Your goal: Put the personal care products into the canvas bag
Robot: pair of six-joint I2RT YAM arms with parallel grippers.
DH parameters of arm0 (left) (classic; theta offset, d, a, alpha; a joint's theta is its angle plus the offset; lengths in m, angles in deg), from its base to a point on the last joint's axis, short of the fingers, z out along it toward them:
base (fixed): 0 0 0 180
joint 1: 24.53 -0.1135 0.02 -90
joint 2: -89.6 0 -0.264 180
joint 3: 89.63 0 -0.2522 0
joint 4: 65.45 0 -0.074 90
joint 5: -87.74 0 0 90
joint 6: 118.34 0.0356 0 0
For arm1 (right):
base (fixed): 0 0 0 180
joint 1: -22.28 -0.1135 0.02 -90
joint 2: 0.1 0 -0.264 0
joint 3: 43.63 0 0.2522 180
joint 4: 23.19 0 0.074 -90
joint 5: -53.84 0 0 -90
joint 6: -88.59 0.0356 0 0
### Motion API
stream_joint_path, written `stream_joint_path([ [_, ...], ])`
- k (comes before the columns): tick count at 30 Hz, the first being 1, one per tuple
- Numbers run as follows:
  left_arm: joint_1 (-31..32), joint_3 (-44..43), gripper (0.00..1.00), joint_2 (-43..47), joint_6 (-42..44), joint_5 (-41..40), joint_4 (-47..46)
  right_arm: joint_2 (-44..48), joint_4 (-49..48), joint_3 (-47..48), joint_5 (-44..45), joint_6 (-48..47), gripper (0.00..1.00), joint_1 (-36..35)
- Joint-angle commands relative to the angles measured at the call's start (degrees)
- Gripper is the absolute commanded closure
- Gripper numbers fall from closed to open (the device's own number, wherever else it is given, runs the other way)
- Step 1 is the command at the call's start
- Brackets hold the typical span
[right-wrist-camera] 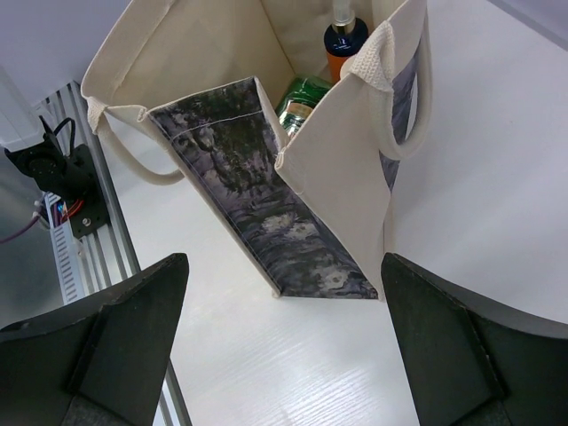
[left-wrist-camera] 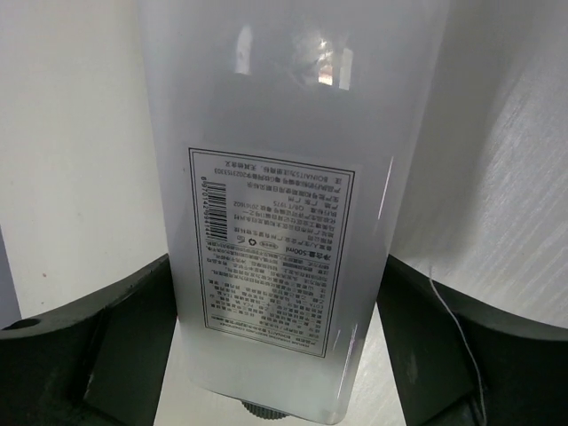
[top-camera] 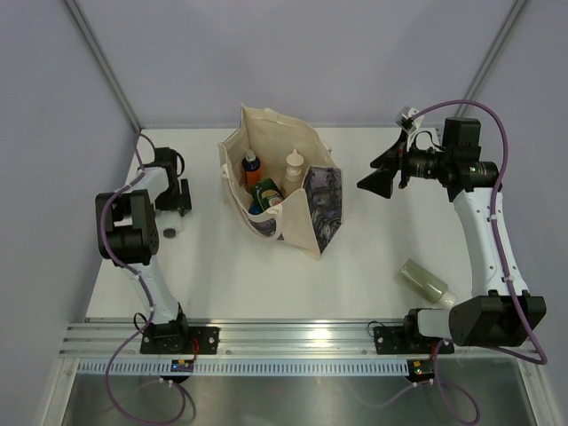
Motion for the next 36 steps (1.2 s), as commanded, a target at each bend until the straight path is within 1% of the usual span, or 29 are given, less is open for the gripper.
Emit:
stream_joint_path([
  [1, -0.6, -1.5, 0.89, -0.8, 0.8, 9.1, 5.2, 1.5, -2.4, -0.3, -3.1, 1.1, 0.01, 1.5],
  [2, -0.7, -1.5, 0.97, -0.1, 0.3, 10.9, 5.5, 1.7, -2.2, -0.4, -3.2, 1.1, 0.01, 1.6],
  [3, -0.7, -1.4, 1.0, 1.9, -0.3, 15.1, 5.3, 1.8, -2.0, -0.6, -3.5, 1.0, 0.01, 1.7],
  [5, -1.9, 0.1, 1.0, 4.1, -2.7, 21.3, 4.1, 2.1, -1.9, -1.0, -3.9, 0.9, 0.01, 1.8],
  [6, -2.6, 0.9, 1.0, 5.3, -3.9, 27.7, 3.3, 2.2, -1.9, -1.4, -4.0, 0.9, 0.01, 1.8],
  [8, -5.3, 4.9, 1.0, 9.0, -8.2, 35.1, -0.8, 2.6, -1.9, -1.8, -4.1, 1.0, 0.01, 1.9],
  [9, -6.4, 6.5, 1.0, 10.2, -10.0, 42.1, -2.7, 2.7, -1.9, -2.1, -4.0, 1.0, 0.01, 1.9],
  [10, -8.5, 8.4, 1.0, 12.5, -13.5, 45.1, -6.9, 2.9, -1.9, -2.3, -4.1, 1.0, 0.01, 1.9],
  [11, -9.3, 12.2, 1.0, 13.6, -15.3, 48.4, -9.1, 3.3, -1.9, -2.5, -4.0, 1.0, 0.01, 2.0],
  [12, -10.1, 14.2, 1.0, 14.7, -17.1, 53.6, -11.5, 3.3, -2.0, -2.8, -4.1, 1.1, 0.01, 2.1],
  [13, -11.1, 15.9, 1.0, 15.7, -20.2, 55.8, -13.6, 3.3, -2.1, -3.0, -4.1, 1.1, 0.01, 2.1],
  [14, -11.4, 19.2, 1.0, 17.5, -21.4, 57.9, -17.7, 3.6, -2.4, -3.4, -4.2, 1.3, 0.01, 2.2],
  [15, -11.6, 20.7, 1.0, 18.2, -22.8, 61.2, -19.7, 3.6, -2.6, -3.9, -4.1, 1.4, 0.01, 2.3],
  [16, -11.9, 21.8, 1.0, 18.8, -24.7, 62.3, -22.7, 3.7, -2.7, -4.2, -4.2, 1.7, 0.01, 2.4],
  [17, -12.0, 23.0, 1.0, 20.0, -25.5, 63.6, -23.8, 3.9, -3.0, -4.6, -4.2, 1.8, 0.01, 2.5],
  [22, -12.3, 27.3, 1.0, 21.1, -28.0, 66.3, -26.9, 4.1, -3.7, -5.3, -4.0, 2.5, 0.01, 2.9],
  [28, -14.2, 32.7, 1.0, 24.1, -34.6, 72.7, -38.1, 4.4, -4.0, -5.8, -3.3, 2.6, 0.01, 3.0],
  [33, -15.9, 34.9, 1.0, 30.5, -36.8, 75.9, -40.7, 4.7, -3.9, -6.4, -2.8, 2.6, 0.01, 3.1],
  [34, -16.3, 35.6, 1.0, 33.5, -38.6, 76.1, -42.6, 4.6, -4.0, -6.4, -2.8, 2.6, 0.01, 3.2],
  [36, -16.3, 38.3, 1.0, 36.5, -41.2, 76.5, -45.2, 4.5, -4.0, -6.4, -2.6, 2.6, 0.01, 3.2],
])
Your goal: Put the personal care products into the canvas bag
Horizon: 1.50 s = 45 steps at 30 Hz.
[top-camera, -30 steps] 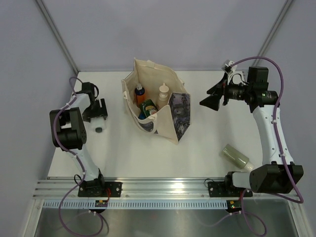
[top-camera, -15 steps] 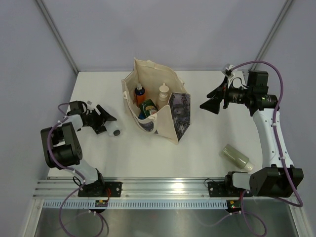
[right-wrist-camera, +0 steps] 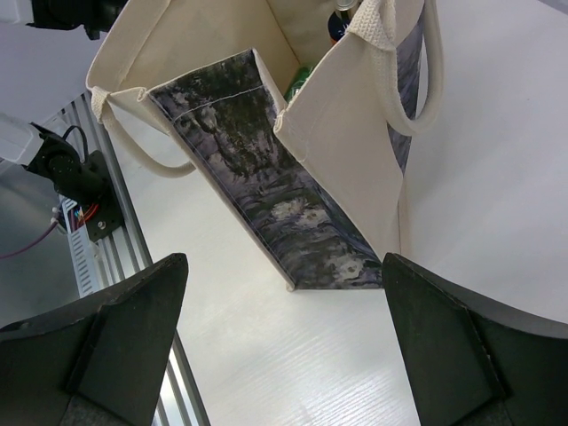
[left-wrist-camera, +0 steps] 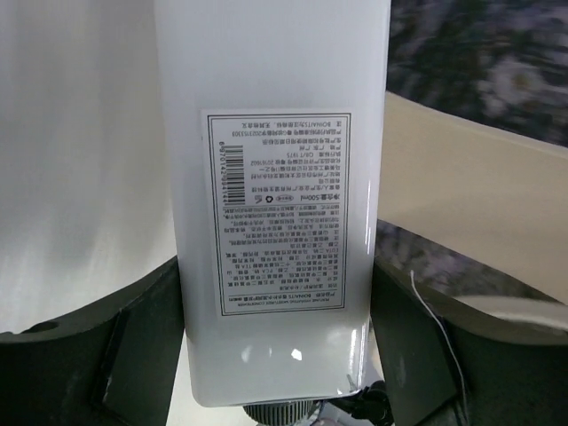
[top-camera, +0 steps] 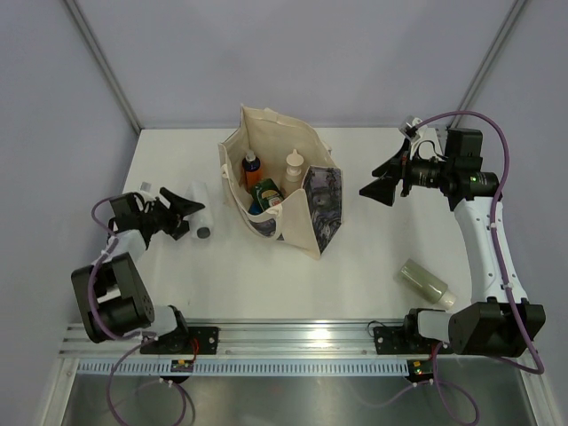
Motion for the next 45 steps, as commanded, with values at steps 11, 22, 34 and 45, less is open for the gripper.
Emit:
stream_joint_path([
  [11, -0.5, 6.5, 1.0, 23.6, -27.5, 9.3, -30.1, 0.8, -2.0, -0.4, 0.0, 0.7, 0.0, 0.8],
  [22, 2.6, -0.3, 1.0, 23.4, -46.9, 7.3, -46.9, 0.9, -2.2, -0.7, -0.3, 1.2, 0.0, 0.9],
  [34, 17.6, -27.3, 1.0, 19.9, -27.6, -3.4, -14.5, 0.2, -2.6, -0.9, -0.4, 1.4, 0.0, 0.9],
  [45, 29.7, -37.6, 1.0, 9.1, -10.6, -15.2, 7.0, 1.7, -2.9, -1.8, 0.5, 1.1, 0.01, 1.4],
])
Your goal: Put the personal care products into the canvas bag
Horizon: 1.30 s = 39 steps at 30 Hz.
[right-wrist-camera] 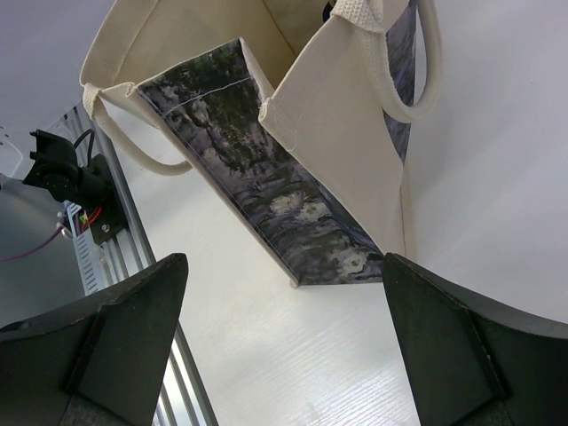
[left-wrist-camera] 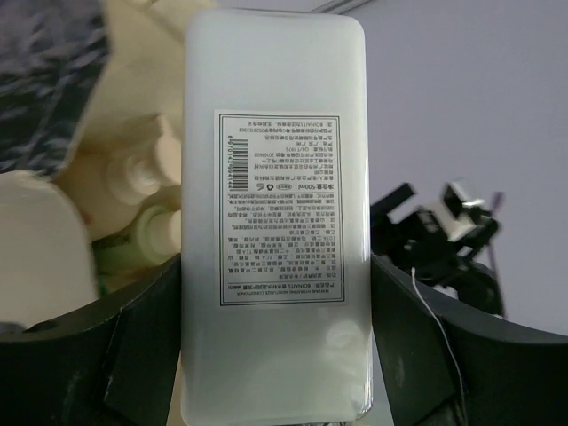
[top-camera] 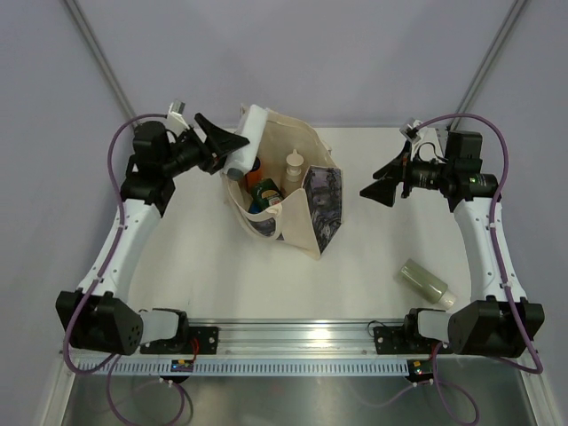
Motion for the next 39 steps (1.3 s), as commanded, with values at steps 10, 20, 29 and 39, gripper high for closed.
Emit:
stream_joint_path([
  [10, 8.3, -13.2, 0.79, -7.6, 16.3, -14.4, 16.4, 2.4, -0.9, -0.6, 2.2, -1.8, 0.0, 1.4],
  [20, 11.0, -19.3, 0.23, -9.0, 21.9, -17.7, 22.8, 0.3, 9.1, 2.9, 9.5, -12.3, 0.01, 1.5],
  [29, 11.1, -23.3, 0.01, -9.6, 27.4, -19.1, 26.4, -3.4, 22.9, 4.6, 20.3, -27.1, 0.01, 1.5],
  [39, 11.0, -24.9, 0.01, -3.3, 39.1, -27.3, 29.8, -3.1, 31.9, 1.5, 37.0, -35.4, 0.01, 1.5],
])
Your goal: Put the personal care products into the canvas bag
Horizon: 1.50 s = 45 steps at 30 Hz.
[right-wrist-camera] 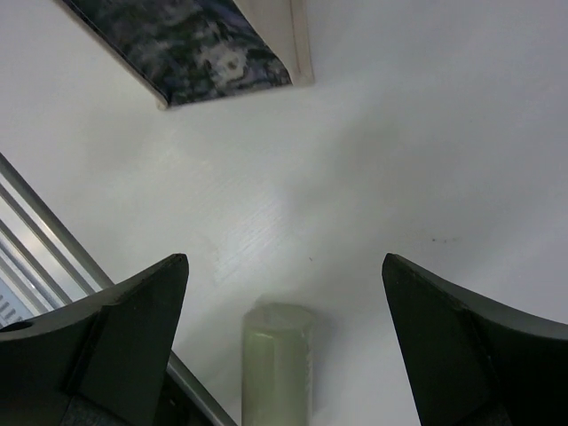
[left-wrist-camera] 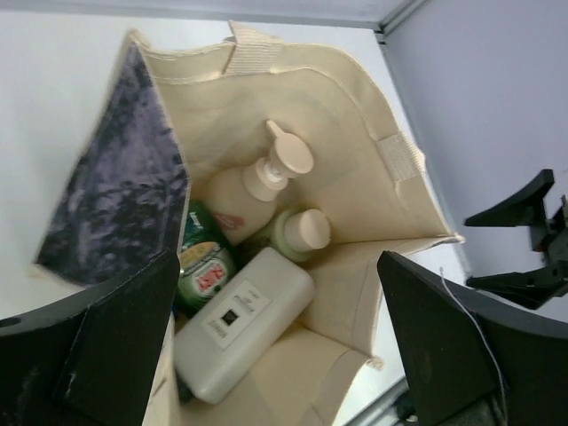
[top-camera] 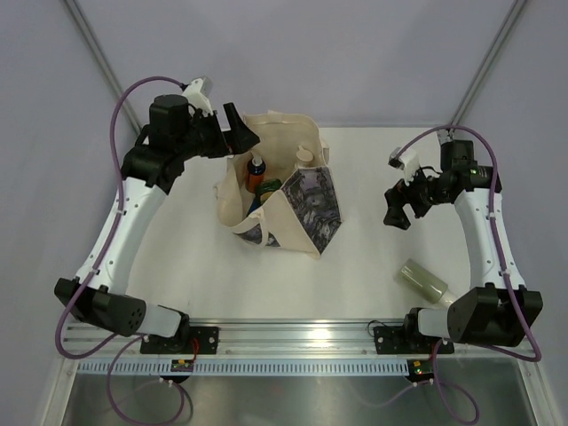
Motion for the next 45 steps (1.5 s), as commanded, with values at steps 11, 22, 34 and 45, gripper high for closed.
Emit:
stream_joint_path([
  [11, -0.2, 35.3, 0.01, 39.7, 8.8, -23.7, -3.9, 5.6, 4.2, -22.3, 32.8, -10.8, 0.0, -0.1],
  [22, -0.2, 50.2, 0.01, 59.1, 0.9, -30.8, -1.8, -3.3, -3.8, -27.3, 41.7, -2.8, 0.0, -3.6],
  [34, -0.2, 51.4, 0.01, 59.2, -1.9, -28.0, -1.6, -19.0, -14.6, -33.9, 55.4, 8.2, 0.01, -12.0],
  [45, -0.2, 52.2, 0.01, 58.3, -3.1, -26.2, -2.8, -19.6, -10.2, -27.4, 48.4, 11.5, 0.86, -12.0],
])
